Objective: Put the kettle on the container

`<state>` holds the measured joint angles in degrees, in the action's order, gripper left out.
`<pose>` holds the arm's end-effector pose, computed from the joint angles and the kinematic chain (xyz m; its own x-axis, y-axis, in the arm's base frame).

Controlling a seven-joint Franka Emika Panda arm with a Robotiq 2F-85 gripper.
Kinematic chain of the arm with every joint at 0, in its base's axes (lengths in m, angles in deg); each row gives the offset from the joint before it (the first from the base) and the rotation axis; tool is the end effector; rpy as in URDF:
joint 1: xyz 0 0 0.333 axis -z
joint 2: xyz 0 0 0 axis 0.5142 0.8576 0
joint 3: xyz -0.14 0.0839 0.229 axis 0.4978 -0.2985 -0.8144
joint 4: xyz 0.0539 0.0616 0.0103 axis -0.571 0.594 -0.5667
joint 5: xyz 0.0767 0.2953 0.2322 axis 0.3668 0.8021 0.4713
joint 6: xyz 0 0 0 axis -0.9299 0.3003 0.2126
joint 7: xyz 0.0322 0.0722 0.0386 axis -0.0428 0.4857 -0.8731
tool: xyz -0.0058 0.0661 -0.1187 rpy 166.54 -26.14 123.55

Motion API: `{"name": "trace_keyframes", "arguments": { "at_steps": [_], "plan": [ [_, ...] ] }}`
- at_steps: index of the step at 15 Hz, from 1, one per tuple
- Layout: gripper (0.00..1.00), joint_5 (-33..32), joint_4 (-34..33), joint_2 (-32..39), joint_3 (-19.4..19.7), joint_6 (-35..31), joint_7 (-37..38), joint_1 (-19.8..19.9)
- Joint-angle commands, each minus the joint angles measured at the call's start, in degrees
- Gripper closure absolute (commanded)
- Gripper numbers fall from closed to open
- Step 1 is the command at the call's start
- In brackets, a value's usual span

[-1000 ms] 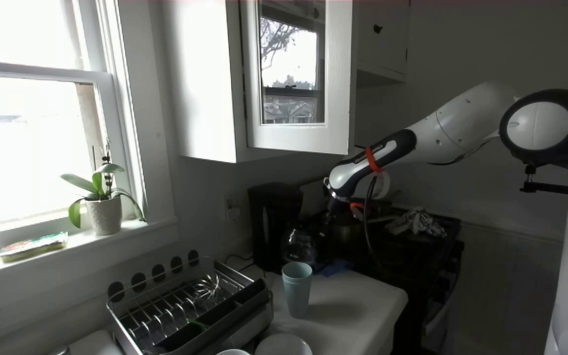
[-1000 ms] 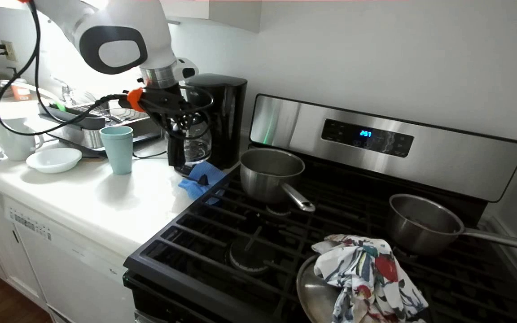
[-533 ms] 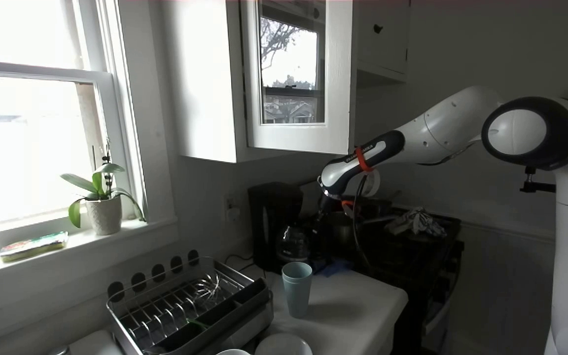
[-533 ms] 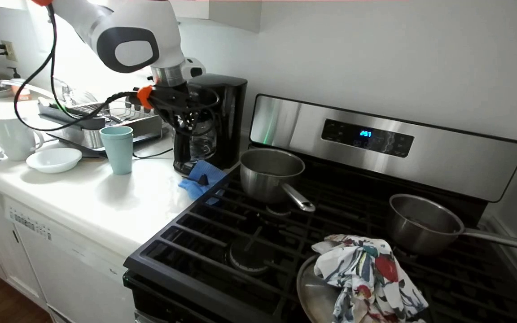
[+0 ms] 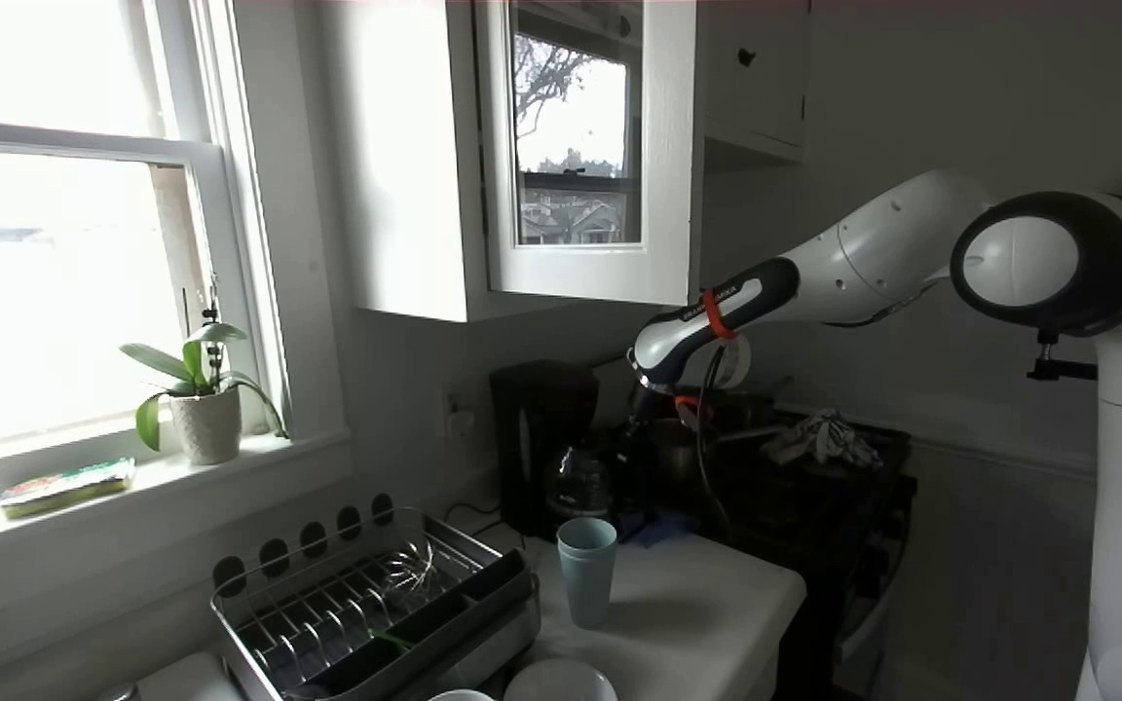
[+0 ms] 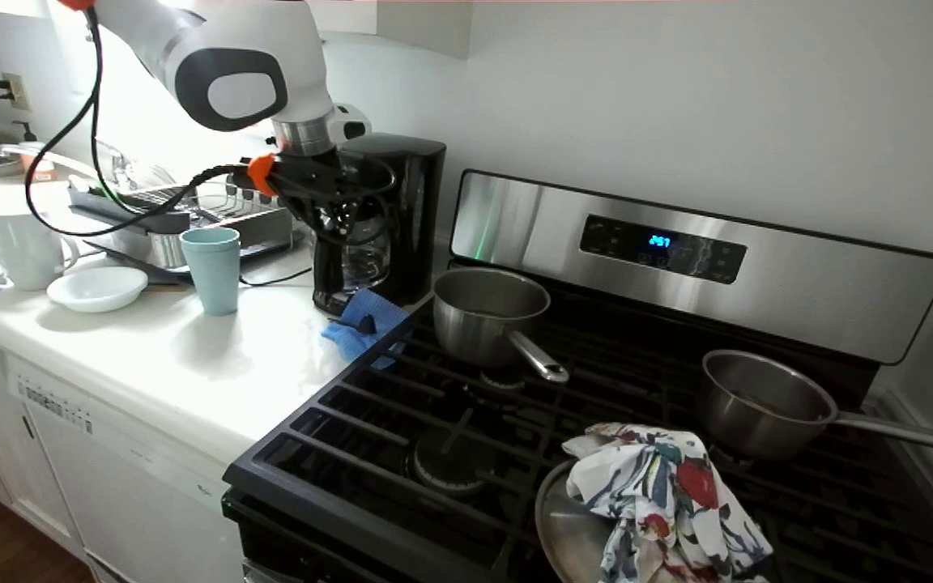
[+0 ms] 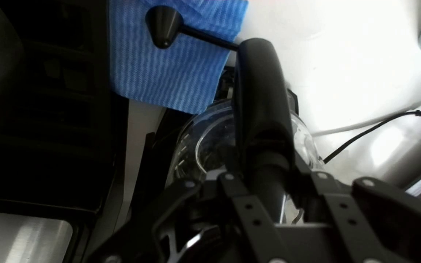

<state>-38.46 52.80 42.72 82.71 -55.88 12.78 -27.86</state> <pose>0.5974 -0.0835 0.3637 0.8701 0.3141 0.3798 0.3266 -0.9446 0.0328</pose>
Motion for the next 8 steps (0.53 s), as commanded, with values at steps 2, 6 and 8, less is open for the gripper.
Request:
{"name": "trace_keyframes", "arguments": {
  "at_steps": [2,6,8],
  "plan": [
    [0.92,1.14,-1.49,0.96,-1.82,-0.30,0.87,2.01],
    [0.92,1.78,-2.88,2.18,-2.20,-0.14,1.43,2.40],
    [0.92,1.78,-3.13,2.49,-2.32,-0.72,2.16,2.51]
  ]
}}
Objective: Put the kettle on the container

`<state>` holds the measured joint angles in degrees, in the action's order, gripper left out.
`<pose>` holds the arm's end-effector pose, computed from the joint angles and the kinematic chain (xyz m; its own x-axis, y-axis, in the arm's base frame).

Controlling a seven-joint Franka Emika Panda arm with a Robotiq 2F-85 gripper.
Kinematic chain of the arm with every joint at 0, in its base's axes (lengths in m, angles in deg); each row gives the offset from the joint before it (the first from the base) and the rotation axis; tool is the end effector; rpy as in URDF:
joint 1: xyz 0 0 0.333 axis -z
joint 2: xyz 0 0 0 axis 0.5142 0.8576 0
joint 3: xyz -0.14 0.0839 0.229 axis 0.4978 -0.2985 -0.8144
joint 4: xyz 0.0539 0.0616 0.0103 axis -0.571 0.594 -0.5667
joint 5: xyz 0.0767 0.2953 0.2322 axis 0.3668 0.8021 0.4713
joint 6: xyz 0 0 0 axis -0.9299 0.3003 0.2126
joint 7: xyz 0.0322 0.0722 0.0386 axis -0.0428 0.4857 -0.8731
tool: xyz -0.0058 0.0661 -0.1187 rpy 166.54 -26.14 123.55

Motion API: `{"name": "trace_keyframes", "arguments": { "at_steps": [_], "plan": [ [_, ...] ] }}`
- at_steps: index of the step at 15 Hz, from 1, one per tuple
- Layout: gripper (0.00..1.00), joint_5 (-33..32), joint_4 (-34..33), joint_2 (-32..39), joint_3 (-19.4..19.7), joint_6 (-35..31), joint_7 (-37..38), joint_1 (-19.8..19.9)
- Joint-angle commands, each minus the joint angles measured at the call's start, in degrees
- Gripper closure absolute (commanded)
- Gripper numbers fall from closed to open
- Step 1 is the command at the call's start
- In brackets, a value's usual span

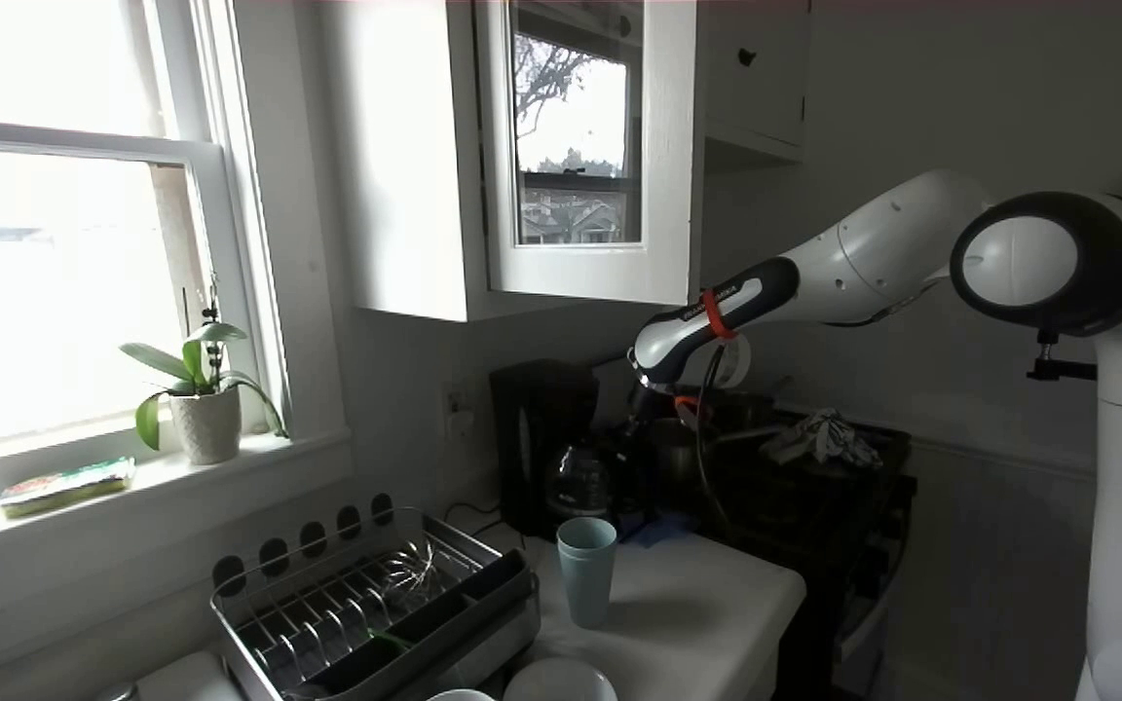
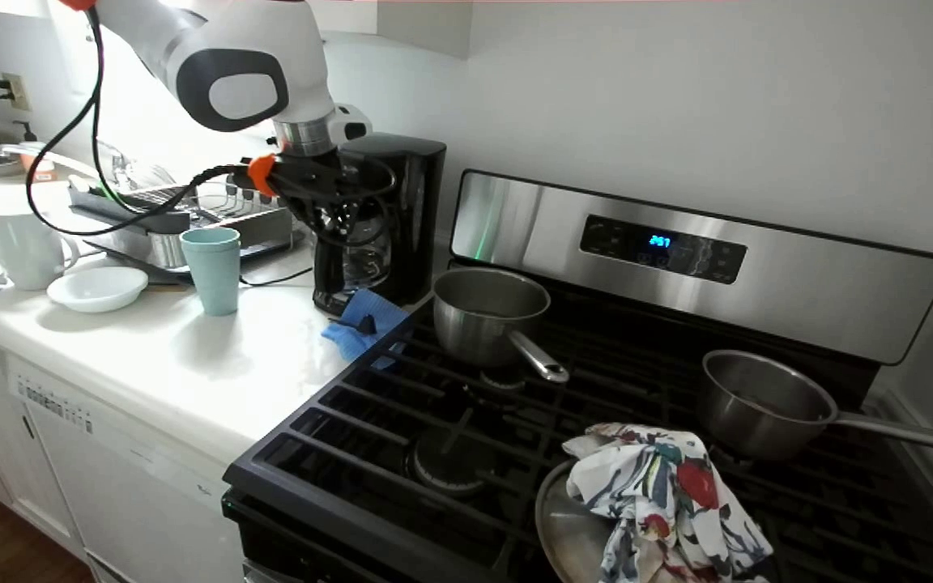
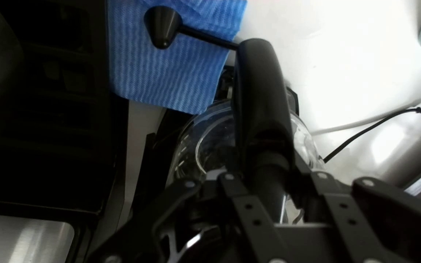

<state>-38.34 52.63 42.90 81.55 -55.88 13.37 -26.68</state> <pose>0.5981 -0.0839 0.3631 0.8738 0.3014 0.3816 0.3161 -0.9484 0.0251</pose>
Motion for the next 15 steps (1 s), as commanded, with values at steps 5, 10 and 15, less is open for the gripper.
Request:
{"name": "trace_keyframes", "arguments": {
  "at_steps": [5,10,15],
  "plan": [
    [0.92,2.44,-3.89,2.98,-1.78,-0.84,3.37,1.63],
    [0.92,0.35,-4.80,3.41,-1.71,2.50,4.97,1.85],
    [0.92,-3.11,-5.15,2.41,-0.97,4.96,5.44,1.98]
  ]
}}
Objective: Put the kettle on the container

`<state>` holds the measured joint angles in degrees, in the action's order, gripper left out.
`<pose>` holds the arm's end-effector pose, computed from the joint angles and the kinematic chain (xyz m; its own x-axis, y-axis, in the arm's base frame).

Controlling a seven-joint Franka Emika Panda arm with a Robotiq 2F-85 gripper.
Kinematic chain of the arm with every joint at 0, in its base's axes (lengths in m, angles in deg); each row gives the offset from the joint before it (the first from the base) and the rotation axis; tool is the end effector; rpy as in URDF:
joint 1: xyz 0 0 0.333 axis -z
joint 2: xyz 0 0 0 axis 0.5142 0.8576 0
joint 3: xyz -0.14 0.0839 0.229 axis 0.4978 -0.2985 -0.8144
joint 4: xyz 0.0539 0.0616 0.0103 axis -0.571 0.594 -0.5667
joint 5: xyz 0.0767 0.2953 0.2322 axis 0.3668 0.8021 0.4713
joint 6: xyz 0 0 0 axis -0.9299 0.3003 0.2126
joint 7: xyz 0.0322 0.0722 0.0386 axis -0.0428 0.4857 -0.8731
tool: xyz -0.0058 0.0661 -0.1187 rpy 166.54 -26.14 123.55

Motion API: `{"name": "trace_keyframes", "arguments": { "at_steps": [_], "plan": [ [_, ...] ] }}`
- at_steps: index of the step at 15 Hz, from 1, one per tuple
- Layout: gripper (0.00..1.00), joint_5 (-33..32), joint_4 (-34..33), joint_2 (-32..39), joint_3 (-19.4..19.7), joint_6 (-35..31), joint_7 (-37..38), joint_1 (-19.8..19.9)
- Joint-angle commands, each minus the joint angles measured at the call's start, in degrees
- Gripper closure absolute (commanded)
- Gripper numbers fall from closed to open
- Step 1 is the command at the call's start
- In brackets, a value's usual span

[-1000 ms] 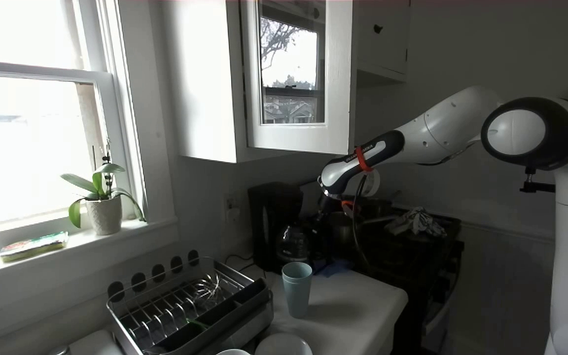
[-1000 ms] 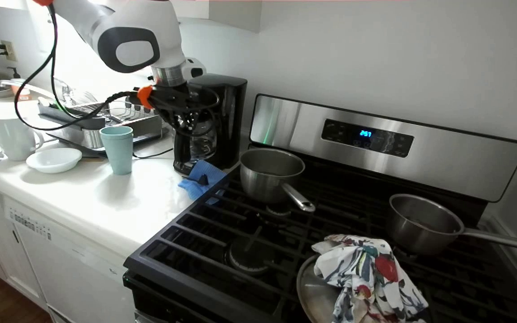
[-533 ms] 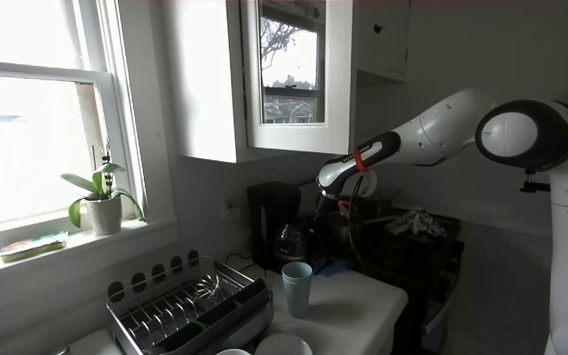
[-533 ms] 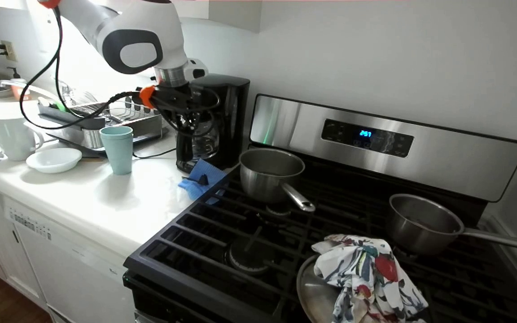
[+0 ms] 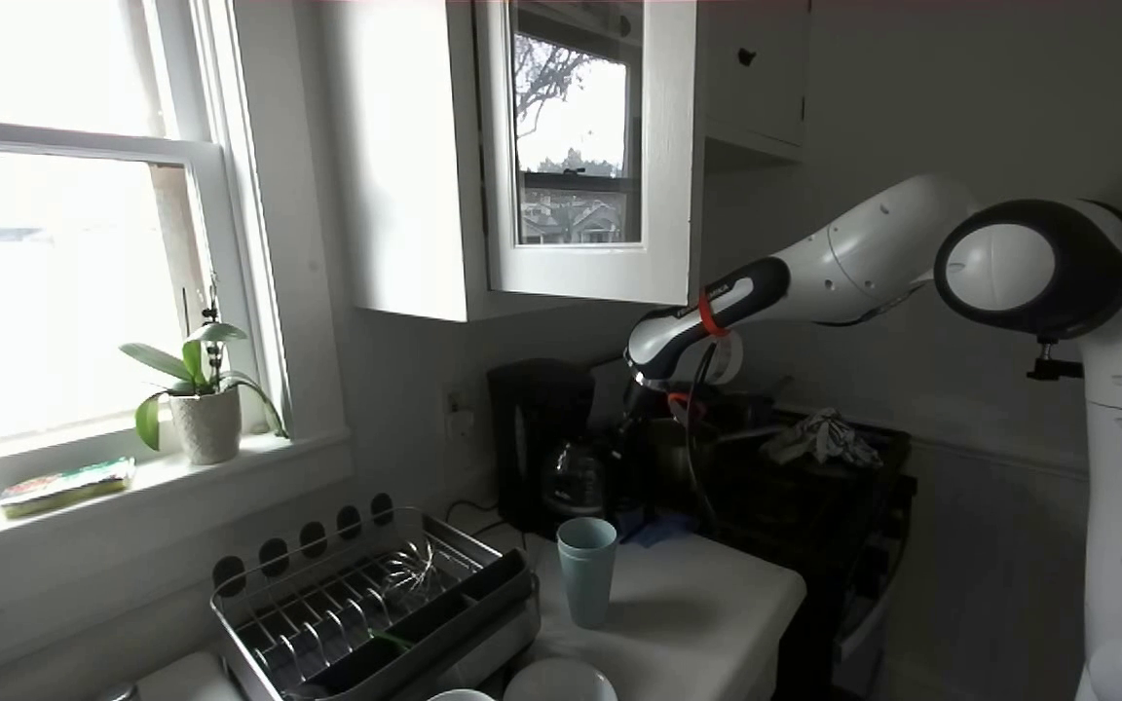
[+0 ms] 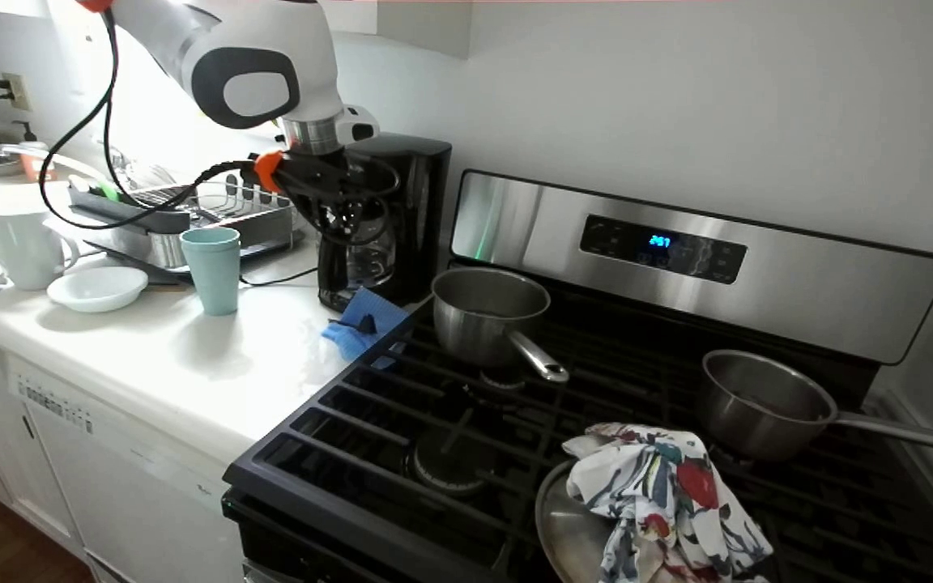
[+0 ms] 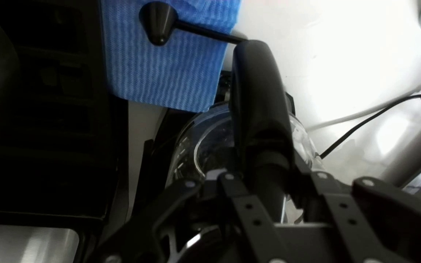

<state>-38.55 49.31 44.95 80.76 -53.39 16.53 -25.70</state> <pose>0.6086 -0.0855 0.3641 0.8950 0.2539 0.3667 0.2755 -0.9613 -0.0069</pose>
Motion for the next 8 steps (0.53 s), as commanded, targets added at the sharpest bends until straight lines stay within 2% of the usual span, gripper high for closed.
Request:
{"name": "trace_keyframes", "arguments": {
  "at_steps": [1,5,8],
  "plan": [
    [0.92,-3.53,-1.90,0.18,-0.04,2.63,2.65,1.02],
    [0.92,-5.45,-2.31,0.21,0.15,2.46,4.66,1.15],
    [0.92,-3.57,-4.04,1.39,-0.53,3.26,4.27,1.61]
  ]
}}
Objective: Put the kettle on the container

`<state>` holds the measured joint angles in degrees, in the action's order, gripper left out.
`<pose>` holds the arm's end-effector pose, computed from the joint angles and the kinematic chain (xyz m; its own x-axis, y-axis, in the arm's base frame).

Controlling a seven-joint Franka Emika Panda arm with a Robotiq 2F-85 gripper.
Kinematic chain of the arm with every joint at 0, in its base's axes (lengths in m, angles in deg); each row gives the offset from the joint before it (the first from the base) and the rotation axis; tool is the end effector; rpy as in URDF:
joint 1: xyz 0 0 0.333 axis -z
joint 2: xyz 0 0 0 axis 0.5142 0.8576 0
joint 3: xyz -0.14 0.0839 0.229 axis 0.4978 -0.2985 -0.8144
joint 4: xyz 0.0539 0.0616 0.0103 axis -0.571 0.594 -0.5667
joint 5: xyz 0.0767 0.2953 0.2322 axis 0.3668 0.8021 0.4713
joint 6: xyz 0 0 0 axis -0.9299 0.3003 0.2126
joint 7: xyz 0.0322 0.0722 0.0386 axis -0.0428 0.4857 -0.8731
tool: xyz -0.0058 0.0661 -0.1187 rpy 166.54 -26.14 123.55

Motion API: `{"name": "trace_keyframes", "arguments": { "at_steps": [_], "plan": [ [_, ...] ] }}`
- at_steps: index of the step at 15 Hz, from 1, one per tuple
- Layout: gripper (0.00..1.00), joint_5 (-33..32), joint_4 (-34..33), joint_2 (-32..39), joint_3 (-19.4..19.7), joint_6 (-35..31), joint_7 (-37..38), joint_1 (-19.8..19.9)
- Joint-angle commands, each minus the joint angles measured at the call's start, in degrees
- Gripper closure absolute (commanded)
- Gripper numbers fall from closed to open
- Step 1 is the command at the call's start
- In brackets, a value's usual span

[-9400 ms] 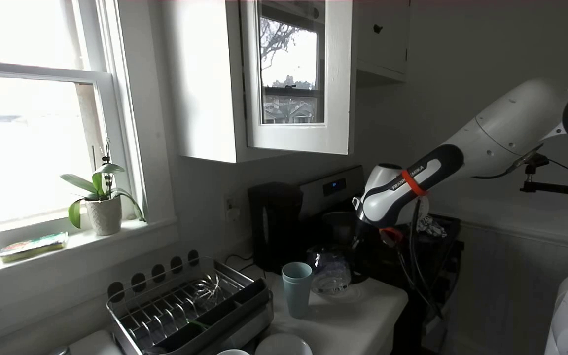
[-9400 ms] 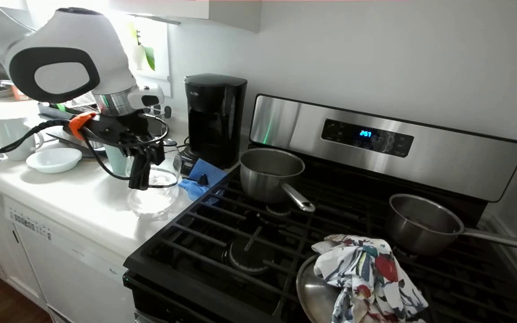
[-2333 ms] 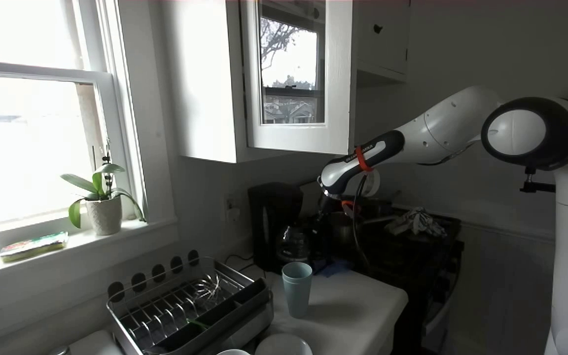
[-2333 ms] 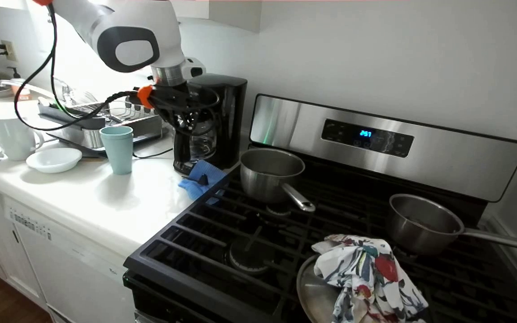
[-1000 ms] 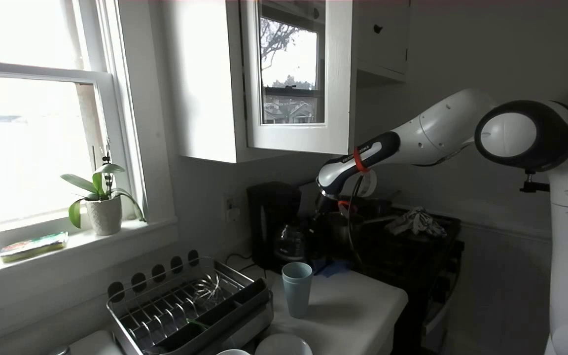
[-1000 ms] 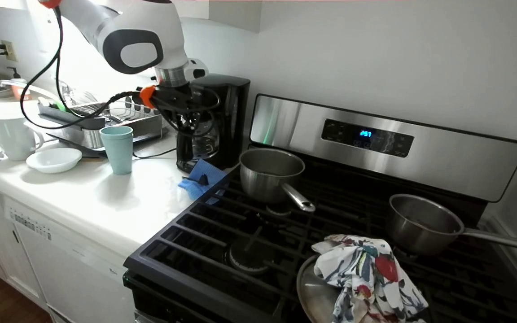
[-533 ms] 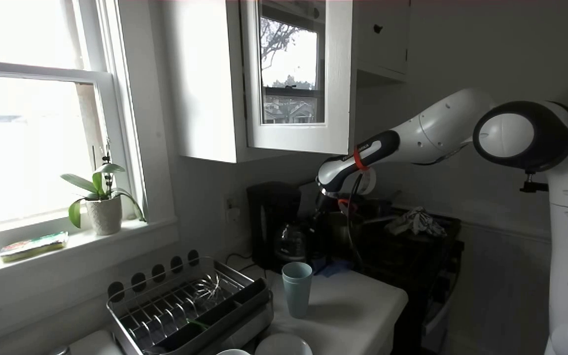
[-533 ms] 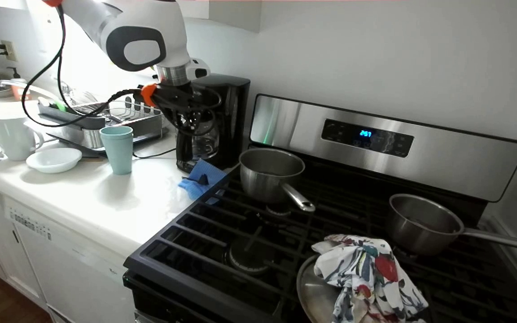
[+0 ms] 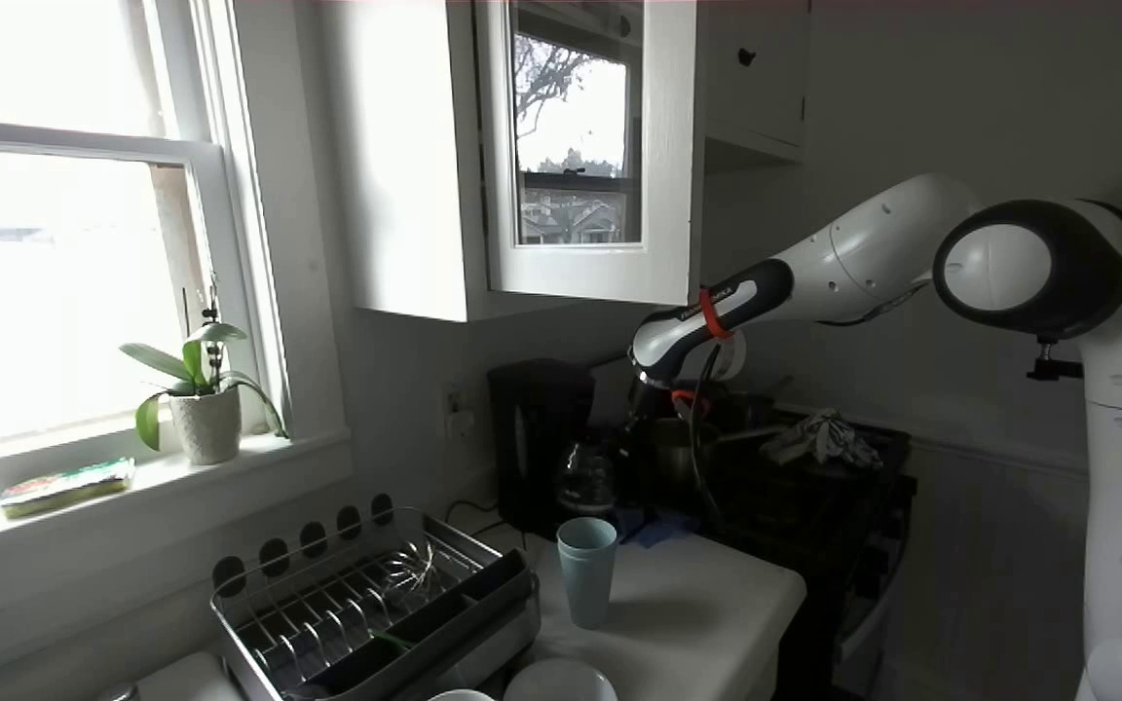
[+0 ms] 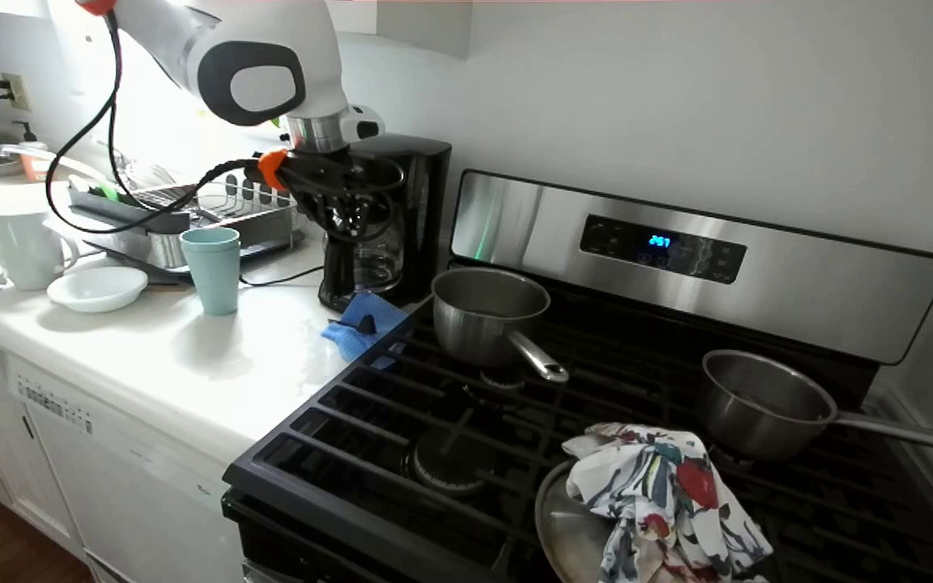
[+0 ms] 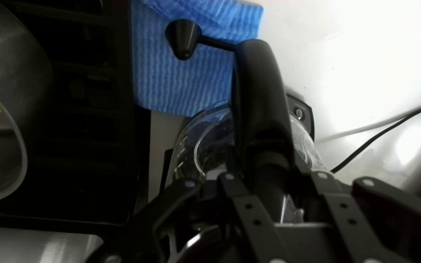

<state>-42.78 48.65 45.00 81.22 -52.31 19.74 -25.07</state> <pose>0.6074 -0.0977 0.3666 0.9099 0.2425 0.3366 0.2484 -0.9683 0.0262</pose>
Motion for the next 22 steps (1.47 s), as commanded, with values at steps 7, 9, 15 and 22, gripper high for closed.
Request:
{"name": "trace_keyframes", "arguments": {
  "at_steps": [7,9,15,22],
  "plan": [
    [0.92,1.27,-9.15,5.94,-2.24,2.37,1.40,1.13],
    [0.92,1.11,-10.63,7.13,-2.49,2.31,1.74,1.28],
    [0.60,1.64,-13.01,8.90,-3.54,3.35,2.03,2.13],
    [0.02,2.87,-14.50,9.76,-4.43,3.56,2.55,2.97]
  ]
}}
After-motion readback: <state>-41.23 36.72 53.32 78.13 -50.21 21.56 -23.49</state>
